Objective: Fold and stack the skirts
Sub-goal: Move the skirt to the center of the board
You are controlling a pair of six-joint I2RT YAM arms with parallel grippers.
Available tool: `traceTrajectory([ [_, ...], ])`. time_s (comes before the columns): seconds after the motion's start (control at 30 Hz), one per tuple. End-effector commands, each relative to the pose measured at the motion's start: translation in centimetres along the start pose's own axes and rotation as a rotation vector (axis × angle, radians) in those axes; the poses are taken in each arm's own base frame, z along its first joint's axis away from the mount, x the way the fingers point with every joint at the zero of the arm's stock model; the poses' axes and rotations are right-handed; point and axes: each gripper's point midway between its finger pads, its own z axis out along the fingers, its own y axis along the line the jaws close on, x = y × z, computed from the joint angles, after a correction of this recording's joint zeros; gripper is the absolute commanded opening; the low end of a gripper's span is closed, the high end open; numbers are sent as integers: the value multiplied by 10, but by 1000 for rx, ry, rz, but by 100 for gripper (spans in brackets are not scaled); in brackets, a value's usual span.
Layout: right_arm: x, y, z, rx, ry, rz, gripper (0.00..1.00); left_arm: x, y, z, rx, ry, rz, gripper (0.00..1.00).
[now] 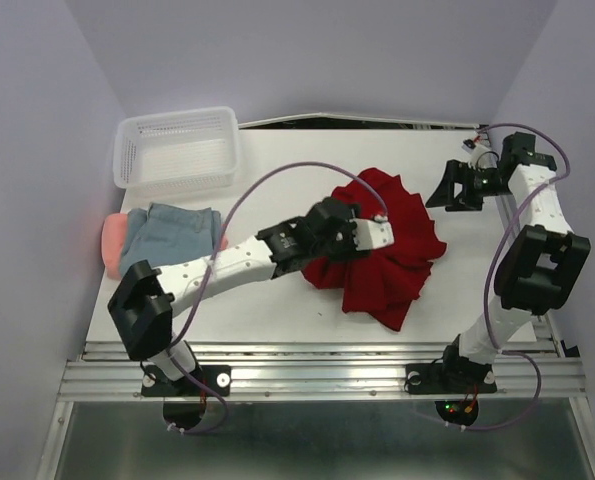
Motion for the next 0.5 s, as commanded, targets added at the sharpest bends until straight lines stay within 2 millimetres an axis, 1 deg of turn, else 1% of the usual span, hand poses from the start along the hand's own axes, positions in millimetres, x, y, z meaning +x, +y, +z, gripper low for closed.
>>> traceTrajectory([
  [0.0, -26, 31, 6, -24, -35, -101, 87, -22, 60, -48, -12, -136, -297, 72],
  [0.03, -25, 38, 11, -33, -25, -117, 86, -7, 78, -50, -11, -137, -404, 72],
  [0.07, -21, 52, 21, -53, -3, -152, 86, 5, 84, -51, -4, -123, -458, 74],
  [0.1, -18, 59, 27, -63, 14, -166, 85, 16, 90, -50, 1, -111, -502, 74],
  [0.13, -13, 65, 33, -65, 33, -182, 85, 35, 103, -49, -23, -86, -579, 74],
  [0.17, -10, 70, 39, -70, 48, -201, 83, 50, 104, -43, -17, -49, -621, 74],
  [0.2, -1, 84, 49, -88, 79, -233, 83, 52, 103, -41, 24, -63, -656, 74],
  [0.27, 5, 91, 59, -79, 104, -276, 83, 67, 103, -36, 54, -49, -723, 74],
  [0.3, 11, 103, 66, -95, 126, -314, 83, 76, 103, -35, 64, -41, -734, 74],
  [0.4, 28, 111, 81, -101, 180, -358, 83, 95, 95, -26, 65, 4, -740, 74],
  [0.43, 44, 113, 91, -100, 225, -374, 83, 100, 92, -23, 67, 22, -749, 74],
  [0.47, 51, 112, 98, -97, 242, -392, 82, 107, 88, -16, 76, 53, -783, 74],
])
